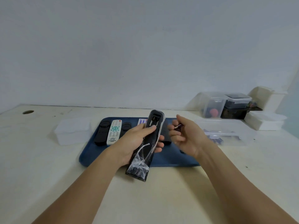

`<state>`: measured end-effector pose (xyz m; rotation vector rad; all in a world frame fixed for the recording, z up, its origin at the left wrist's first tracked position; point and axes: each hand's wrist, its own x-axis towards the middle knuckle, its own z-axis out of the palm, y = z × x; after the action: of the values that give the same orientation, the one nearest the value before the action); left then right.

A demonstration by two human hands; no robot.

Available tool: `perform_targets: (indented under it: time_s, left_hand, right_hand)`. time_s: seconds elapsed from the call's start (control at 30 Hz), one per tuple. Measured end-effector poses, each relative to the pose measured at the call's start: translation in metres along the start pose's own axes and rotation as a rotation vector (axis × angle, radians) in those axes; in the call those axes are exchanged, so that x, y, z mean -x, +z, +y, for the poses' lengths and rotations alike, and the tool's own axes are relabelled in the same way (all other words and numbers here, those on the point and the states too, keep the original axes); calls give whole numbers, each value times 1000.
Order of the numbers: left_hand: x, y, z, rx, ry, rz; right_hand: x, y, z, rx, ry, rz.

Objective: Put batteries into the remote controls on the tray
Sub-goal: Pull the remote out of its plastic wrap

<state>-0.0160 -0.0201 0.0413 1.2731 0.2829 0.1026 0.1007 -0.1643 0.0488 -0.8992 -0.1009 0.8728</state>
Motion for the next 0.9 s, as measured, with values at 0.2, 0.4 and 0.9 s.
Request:
perform_targets:
  time_s: [0.2,0.4,0.9]
  left_hand:
    - [5,-32,7,-727,69,-109]
    - [9,-45,16,-1327,140,-152]
    - [1,-41,6,-1386,277,-83]
  right_hand:
    - [-1,2,18,595,-181,168]
    - [2,-4,15,1280,-542,225]
    - [17,-16,0,1806,32,239]
